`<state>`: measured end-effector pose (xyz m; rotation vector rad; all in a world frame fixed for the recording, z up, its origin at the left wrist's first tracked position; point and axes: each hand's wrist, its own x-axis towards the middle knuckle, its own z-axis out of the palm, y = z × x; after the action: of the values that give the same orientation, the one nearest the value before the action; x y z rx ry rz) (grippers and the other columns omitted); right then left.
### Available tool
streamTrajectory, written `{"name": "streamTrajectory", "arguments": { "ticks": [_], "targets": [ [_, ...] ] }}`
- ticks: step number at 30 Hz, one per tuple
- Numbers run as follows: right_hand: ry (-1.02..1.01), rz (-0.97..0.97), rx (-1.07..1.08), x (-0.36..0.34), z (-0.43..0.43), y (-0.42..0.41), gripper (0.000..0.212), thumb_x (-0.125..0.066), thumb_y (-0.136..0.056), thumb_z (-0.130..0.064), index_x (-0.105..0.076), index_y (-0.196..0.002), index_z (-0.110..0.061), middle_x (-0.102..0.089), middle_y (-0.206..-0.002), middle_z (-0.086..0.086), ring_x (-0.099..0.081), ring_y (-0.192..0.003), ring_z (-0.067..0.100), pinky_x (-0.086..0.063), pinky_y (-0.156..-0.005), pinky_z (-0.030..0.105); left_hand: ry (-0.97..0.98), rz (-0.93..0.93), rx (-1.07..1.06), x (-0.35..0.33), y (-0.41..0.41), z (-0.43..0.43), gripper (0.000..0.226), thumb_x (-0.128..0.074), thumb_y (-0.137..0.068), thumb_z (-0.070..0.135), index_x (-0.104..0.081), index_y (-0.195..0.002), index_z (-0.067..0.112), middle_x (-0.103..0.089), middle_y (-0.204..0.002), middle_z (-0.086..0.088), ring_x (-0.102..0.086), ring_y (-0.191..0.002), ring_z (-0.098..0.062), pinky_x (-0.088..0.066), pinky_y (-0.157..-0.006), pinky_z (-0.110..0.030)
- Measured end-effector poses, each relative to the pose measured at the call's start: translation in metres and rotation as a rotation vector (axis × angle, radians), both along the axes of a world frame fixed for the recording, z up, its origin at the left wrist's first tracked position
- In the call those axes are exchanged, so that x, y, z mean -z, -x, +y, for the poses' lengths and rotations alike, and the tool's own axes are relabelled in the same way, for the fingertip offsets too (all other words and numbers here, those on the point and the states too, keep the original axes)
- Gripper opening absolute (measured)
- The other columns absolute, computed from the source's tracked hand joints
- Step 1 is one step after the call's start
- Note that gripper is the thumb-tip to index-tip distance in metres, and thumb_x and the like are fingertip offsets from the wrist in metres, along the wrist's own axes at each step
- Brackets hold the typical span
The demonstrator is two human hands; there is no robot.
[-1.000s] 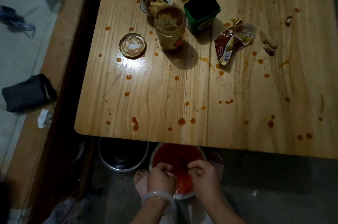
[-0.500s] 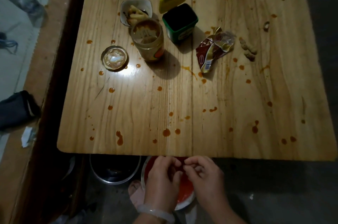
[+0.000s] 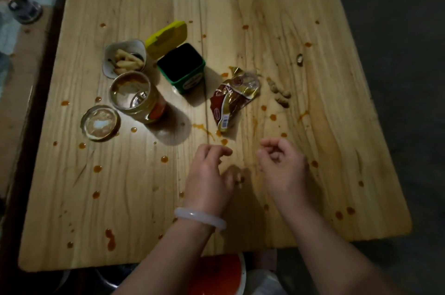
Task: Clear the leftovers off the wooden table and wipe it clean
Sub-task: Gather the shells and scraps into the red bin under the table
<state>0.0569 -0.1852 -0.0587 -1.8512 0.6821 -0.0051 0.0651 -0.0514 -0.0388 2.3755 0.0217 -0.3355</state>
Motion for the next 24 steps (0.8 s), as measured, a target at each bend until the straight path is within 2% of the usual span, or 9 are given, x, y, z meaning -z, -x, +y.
{"name": "streamTrajectory", "arguments": {
  "ticks": [2,7,9,11,14,16,17,20,24],
  "targets": [
    [0.042,0.005,0.028,0.002,-0.018,-0.022,0.025,-0.068,-0.087,-0.006,-0.060,-0.089,-0.029,-0.062,-0.103,0.007,-0.061,-0.078,0.013,-0.046,-0.058,0.010,-0.036,-0.028,0.049,-0.001,-0.018,-0.014,0.035,-0.065,-0.084,0.018,-0.055,-0.116,0.028,-0.043,-0.116,0.015,-0.047,-0.098,-0.001,-0.043,-0.081,-0.014],
    [0.183,0.079,0.006,0.004,-0.056,-0.069,0.030,-0.071,-0.086,-0.011,-0.062,-0.112,-0.023,-0.053,-0.122,0.000,-0.055,-0.077,-0.001,-0.041,-0.060,0.004,-0.128,-0.040,0.149,0.003,-0.056,-0.049,0.040,-0.060,-0.089,0.015,-0.051,-0.127,0.025,-0.041,-0.129,0.010,-0.046,-0.114,-0.007,-0.045,-0.096,-0.023],
    [0.208,0.104,-0.012,0.004,-0.068,-0.087,0.035,-0.071,-0.086,-0.009,-0.060,-0.116,-0.022,-0.048,-0.126,0.000,-0.056,-0.080,0.003,-0.039,-0.054,0.001,-0.180,-0.049,0.196,0.006,-0.071,-0.064,0.043,-0.058,-0.089,0.015,-0.048,-0.130,0.026,-0.041,-0.132,0.008,-0.043,-0.117,-0.010,-0.043,-0.098,-0.024],
    [0.266,0.119,-0.059,0.006,-0.076,-0.104,0.040,-0.071,-0.085,-0.007,-0.059,-0.120,-0.021,-0.044,-0.127,0.001,-0.058,-0.094,0.013,-0.035,-0.053,0.000,-0.216,-0.065,0.224,0.011,-0.089,-0.077,0.043,-0.056,-0.090,0.014,-0.047,-0.131,0.025,-0.041,-0.132,0.006,-0.042,-0.119,-0.012,-0.042,-0.099,-0.026],
    [0.324,0.155,-0.145,0.009,-0.084,-0.123,0.044,-0.068,-0.086,-0.005,-0.056,-0.126,-0.022,-0.040,-0.129,0.000,-0.049,-0.102,0.010,-0.033,-0.053,-0.002,-0.254,-0.080,0.260,0.016,-0.115,-0.094,0.039,-0.050,-0.093,0.013,-0.047,-0.131,0.021,-0.042,-0.133,0.002,-0.041,-0.122,-0.015,-0.036,-0.099,-0.024],
    [0.390,0.194,-0.207,0.012,-0.088,-0.131,0.045,-0.067,-0.088,-0.008,-0.054,-0.129,-0.024,-0.041,-0.131,-0.002,-0.045,-0.099,0.008,-0.033,-0.054,0.002,-0.270,-0.079,0.285,0.017,-0.132,-0.106,0.039,-0.050,-0.092,0.011,-0.048,-0.130,0.018,-0.043,-0.133,-0.001,-0.041,-0.122,-0.018,-0.035,-0.099,-0.025],
    [0.450,0.210,-0.245,0.014,-0.088,-0.134,0.044,-0.066,-0.090,-0.011,-0.054,-0.129,-0.025,-0.043,-0.132,-0.003,-0.048,-0.099,0.011,-0.032,-0.059,0.005,-0.276,-0.076,0.300,0.016,-0.139,-0.111,0.040,-0.050,-0.091,0.011,-0.048,-0.131,0.016,-0.043,-0.133,-0.002,-0.041,-0.123,-0.020,-0.035,-0.100,-0.026],
    [0.568,0.242,-0.333,0.020,-0.090,-0.137,0.040,-0.057,-0.094,-0.014,-0.052,-0.131,-0.029,-0.048,-0.128,-0.002,-0.054,-0.105,0.021,-0.041,-0.071,0.028,-0.301,-0.092,0.356,0.018,-0.156,-0.126,0.040,-0.049,-0.092,0.011,-0.047,-0.131,0.015,-0.043,-0.133,-0.004,-0.042,-0.121,-0.022,-0.036,-0.100,-0.029],
    [0.570,0.268,-0.371,0.021,-0.096,-0.139,0.036,-0.051,-0.096,-0.016,-0.049,-0.130,-0.027,-0.052,-0.123,0.001,-0.055,-0.104,0.023,-0.040,-0.072,0.031,-0.337,-0.050,0.437,0.027,-0.168,-0.139,0.035,-0.048,-0.092,0.011,-0.052,-0.126,0.016,-0.044,-0.125,-0.005,-0.045,-0.114,-0.025,-0.039,-0.096,-0.032]
  ]
}}
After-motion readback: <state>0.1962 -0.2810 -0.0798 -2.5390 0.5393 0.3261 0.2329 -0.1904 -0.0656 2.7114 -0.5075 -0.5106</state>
